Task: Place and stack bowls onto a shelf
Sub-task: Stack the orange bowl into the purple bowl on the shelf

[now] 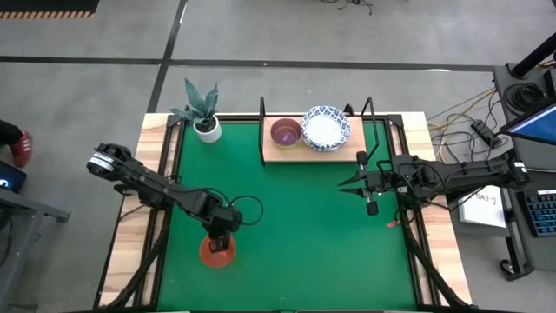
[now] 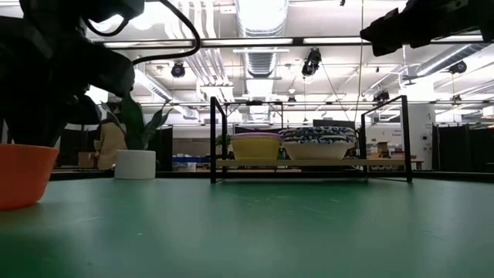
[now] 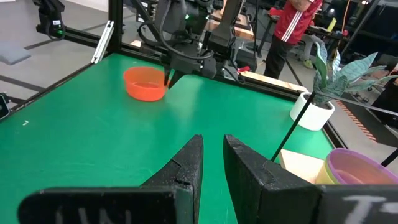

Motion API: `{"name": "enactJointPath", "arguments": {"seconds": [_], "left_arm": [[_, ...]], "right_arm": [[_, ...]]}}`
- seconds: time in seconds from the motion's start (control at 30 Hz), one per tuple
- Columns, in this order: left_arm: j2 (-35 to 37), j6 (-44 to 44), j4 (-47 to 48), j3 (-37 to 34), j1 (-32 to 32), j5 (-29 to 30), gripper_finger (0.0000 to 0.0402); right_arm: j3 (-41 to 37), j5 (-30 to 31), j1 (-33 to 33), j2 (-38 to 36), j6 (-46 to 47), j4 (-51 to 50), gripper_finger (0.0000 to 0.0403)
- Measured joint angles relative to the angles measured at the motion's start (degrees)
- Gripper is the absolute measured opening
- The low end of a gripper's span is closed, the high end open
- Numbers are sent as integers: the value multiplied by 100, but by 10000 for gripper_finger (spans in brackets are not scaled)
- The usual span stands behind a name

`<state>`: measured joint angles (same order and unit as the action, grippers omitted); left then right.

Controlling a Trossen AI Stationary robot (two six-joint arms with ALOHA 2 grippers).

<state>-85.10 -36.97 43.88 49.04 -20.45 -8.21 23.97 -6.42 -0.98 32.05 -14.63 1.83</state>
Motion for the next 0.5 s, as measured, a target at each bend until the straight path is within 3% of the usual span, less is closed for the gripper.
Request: {"name": "enactJointPath", "arguments": {"seconds": [0.23, 0.5], "left_arm": [[34, -83, 13, 157, 2, -30, 2], [167, 583, 15, 1333, 390, 282, 0]], "right_arm": [[0, 1, 1, 0, 2, 0, 52], [0, 3, -2, -2, 4, 1, 52]]}}
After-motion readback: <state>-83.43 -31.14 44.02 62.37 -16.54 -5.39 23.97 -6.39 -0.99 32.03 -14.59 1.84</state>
